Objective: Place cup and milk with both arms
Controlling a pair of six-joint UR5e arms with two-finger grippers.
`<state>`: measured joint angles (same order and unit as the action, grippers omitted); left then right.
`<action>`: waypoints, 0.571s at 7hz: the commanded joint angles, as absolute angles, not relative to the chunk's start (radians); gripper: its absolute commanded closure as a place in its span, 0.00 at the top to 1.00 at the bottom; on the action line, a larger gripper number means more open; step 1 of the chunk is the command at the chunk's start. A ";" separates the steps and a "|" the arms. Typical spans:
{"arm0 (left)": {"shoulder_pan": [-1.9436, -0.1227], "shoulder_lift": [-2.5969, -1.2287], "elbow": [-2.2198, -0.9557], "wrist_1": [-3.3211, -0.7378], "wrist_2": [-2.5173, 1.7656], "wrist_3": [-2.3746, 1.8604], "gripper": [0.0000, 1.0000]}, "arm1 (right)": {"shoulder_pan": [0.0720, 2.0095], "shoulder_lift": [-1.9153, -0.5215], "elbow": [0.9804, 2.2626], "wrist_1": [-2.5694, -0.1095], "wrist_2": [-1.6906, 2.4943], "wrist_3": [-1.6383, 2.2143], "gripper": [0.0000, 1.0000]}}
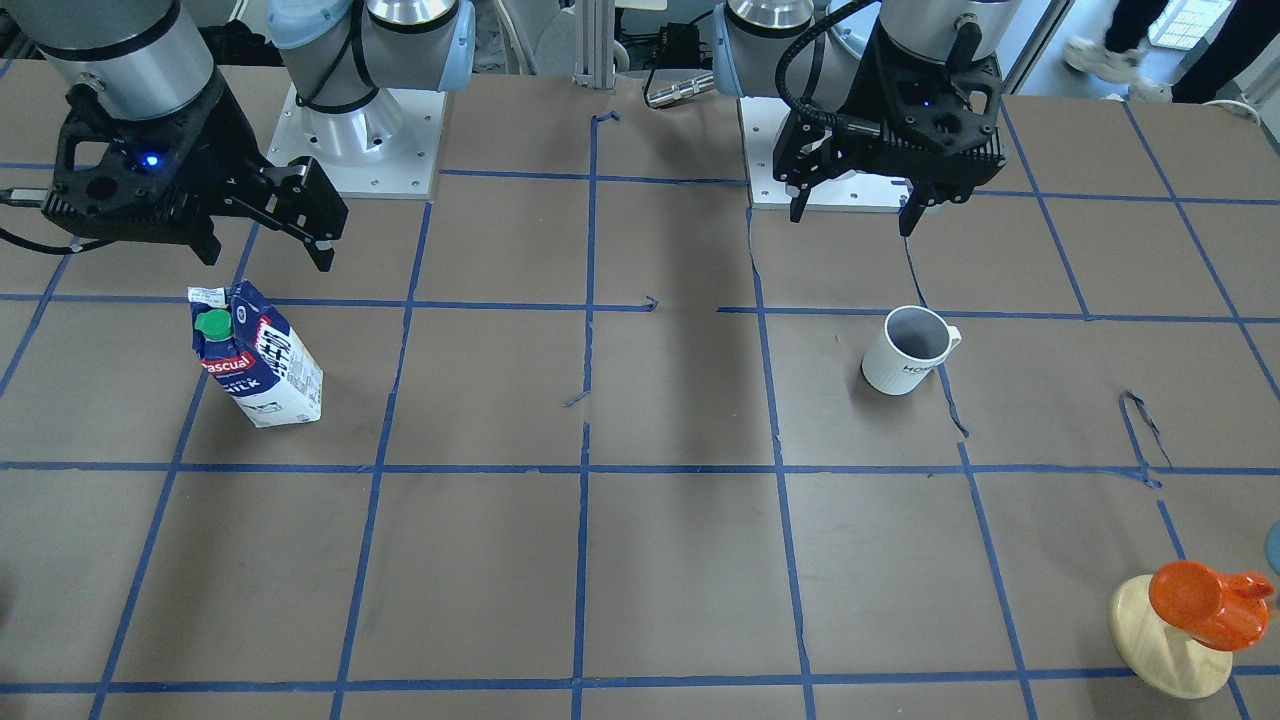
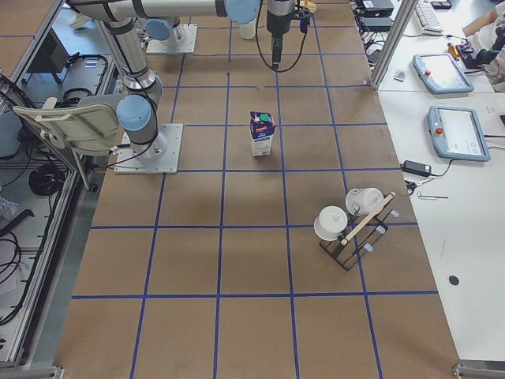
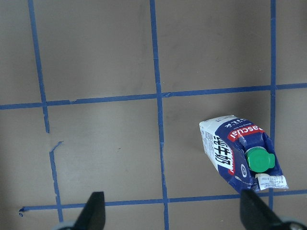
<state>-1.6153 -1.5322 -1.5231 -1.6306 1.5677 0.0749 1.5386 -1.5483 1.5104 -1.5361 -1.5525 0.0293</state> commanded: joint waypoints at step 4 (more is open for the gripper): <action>-1.617 -1.529 -1.526 -1.631 1.568 0.077 1.00 | 1.536 -1.546 1.509 -1.537 -1.557 0.029 1.00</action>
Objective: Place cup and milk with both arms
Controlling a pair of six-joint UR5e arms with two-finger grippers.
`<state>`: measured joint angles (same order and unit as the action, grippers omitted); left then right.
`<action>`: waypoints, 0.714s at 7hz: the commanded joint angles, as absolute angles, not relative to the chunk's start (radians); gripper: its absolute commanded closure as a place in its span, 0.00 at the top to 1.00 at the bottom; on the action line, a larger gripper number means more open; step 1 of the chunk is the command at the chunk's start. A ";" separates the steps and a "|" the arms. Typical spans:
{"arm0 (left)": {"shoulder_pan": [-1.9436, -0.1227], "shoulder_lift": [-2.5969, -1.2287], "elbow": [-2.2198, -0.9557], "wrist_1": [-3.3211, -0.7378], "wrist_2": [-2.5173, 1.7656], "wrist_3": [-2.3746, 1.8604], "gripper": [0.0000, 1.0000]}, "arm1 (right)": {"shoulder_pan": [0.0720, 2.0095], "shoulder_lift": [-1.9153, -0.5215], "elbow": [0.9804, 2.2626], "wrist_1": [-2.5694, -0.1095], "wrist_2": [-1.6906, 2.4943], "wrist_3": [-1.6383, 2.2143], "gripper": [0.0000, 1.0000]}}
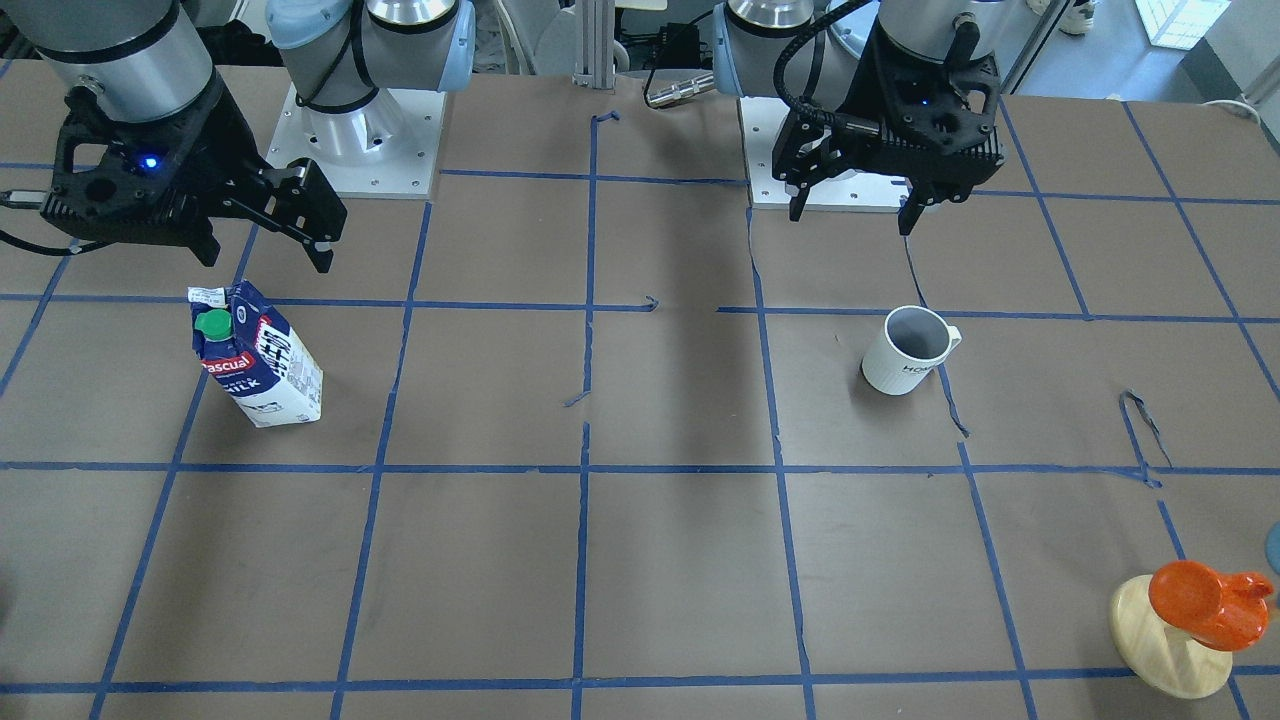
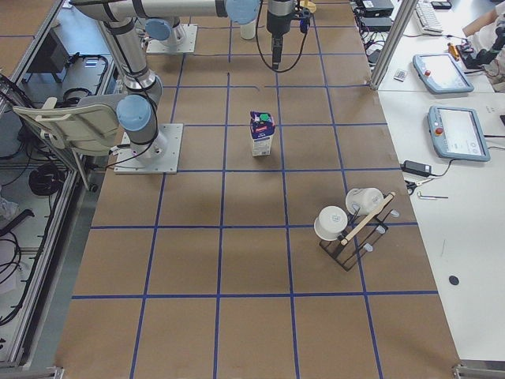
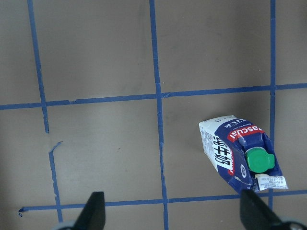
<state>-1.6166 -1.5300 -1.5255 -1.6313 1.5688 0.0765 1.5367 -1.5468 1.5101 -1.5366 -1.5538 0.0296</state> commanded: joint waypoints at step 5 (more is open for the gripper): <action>-1.612 -1.529 -1.520 -1.634 1.565 0.075 1.00 | 1.529 -1.545 1.509 -1.540 -1.555 0.025 1.00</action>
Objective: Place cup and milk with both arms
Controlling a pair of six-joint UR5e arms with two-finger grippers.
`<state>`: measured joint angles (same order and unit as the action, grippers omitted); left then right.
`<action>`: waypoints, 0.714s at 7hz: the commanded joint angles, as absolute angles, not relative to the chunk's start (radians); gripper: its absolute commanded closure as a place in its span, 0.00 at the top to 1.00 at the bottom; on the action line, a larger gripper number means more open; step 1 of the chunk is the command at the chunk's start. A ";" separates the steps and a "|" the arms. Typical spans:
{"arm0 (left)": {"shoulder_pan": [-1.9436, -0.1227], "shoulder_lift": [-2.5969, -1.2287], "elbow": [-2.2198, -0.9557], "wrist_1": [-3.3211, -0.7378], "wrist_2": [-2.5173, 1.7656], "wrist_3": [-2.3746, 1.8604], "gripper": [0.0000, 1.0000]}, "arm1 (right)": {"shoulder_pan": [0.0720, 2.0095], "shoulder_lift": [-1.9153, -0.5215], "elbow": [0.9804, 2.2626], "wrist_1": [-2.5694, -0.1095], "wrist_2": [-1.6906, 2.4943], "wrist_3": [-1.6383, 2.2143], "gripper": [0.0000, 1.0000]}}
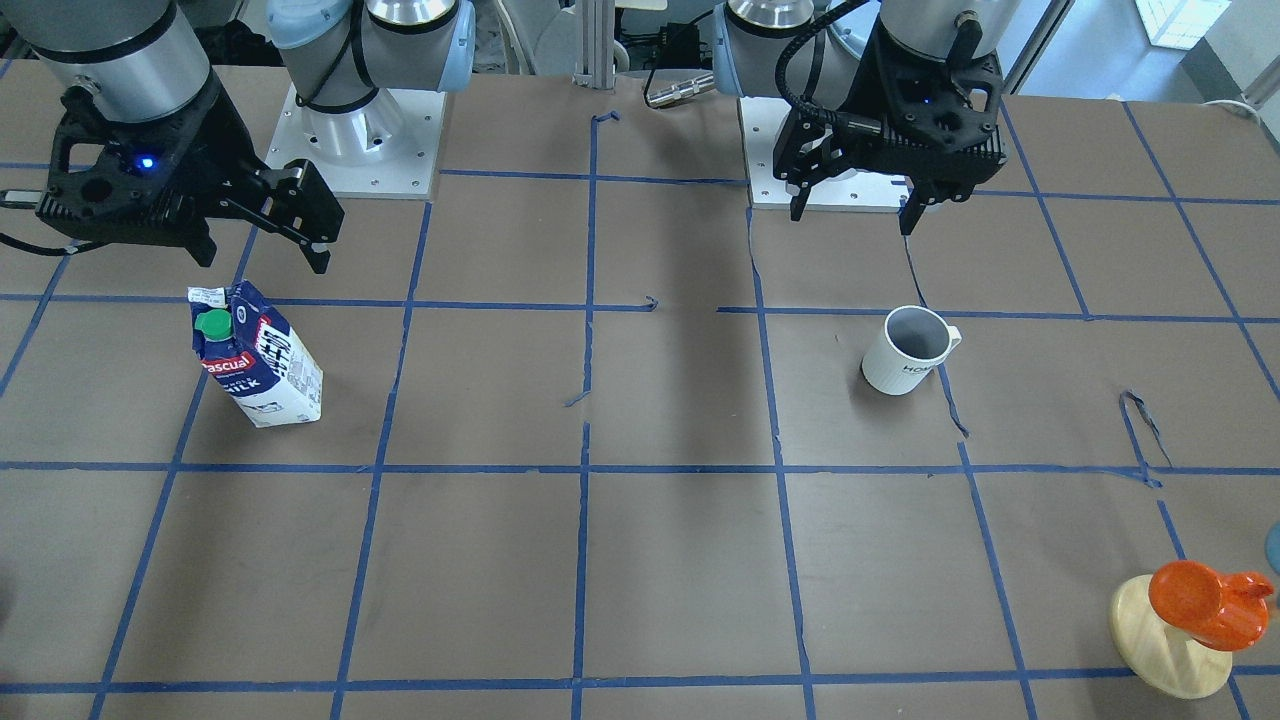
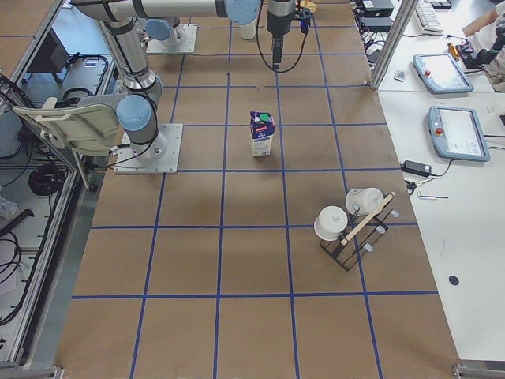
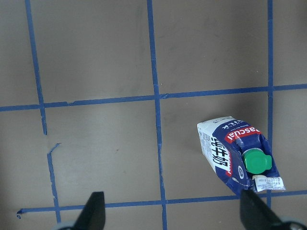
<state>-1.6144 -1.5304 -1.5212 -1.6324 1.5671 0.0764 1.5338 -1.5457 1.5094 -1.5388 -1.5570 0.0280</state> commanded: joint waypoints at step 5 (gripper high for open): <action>-1.612 -1.523 -1.519 -1.632 1.571 0.064 1.00 | 1.526 -1.543 1.509 -1.540 -1.558 0.028 1.00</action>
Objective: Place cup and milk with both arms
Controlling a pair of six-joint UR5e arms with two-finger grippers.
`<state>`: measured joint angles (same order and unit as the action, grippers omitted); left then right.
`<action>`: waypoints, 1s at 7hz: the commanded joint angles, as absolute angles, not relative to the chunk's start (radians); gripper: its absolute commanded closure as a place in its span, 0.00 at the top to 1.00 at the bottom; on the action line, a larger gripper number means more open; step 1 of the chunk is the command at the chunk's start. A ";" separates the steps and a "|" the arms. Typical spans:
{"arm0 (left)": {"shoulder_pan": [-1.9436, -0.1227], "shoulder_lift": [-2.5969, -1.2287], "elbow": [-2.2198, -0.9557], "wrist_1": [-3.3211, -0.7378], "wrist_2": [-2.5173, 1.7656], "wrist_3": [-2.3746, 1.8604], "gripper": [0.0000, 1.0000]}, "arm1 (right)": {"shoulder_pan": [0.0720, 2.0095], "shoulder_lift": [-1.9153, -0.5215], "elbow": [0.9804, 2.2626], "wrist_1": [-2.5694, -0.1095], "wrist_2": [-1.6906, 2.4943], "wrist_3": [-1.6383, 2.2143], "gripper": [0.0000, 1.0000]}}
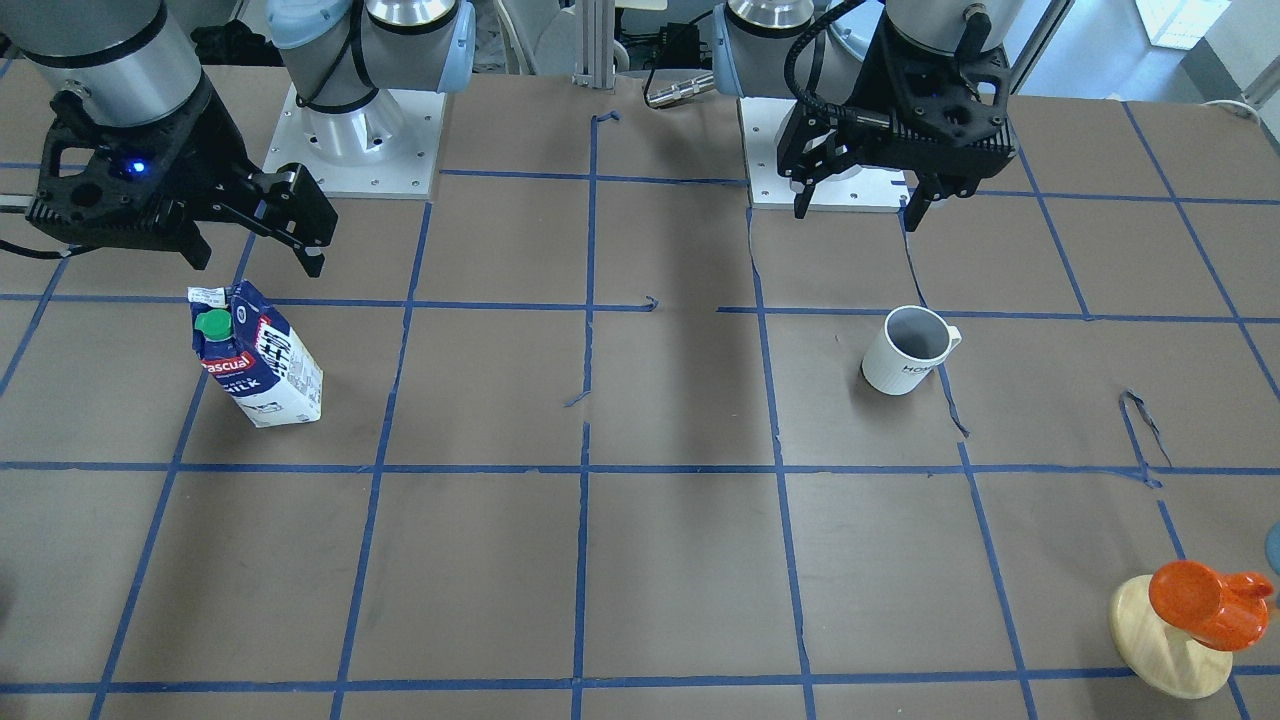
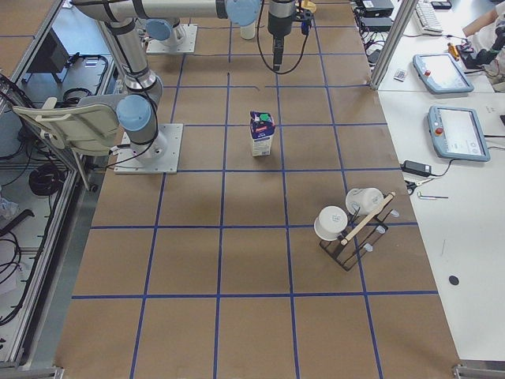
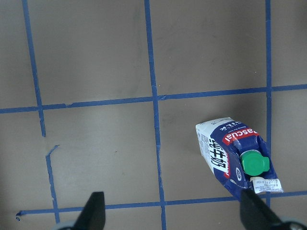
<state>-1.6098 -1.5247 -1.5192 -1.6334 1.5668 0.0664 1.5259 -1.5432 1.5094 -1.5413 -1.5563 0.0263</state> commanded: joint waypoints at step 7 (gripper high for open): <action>-1.609 -1.522 -1.523 -1.634 1.571 0.064 1.00 | 1.531 -1.543 1.511 -1.542 -1.555 0.034 1.00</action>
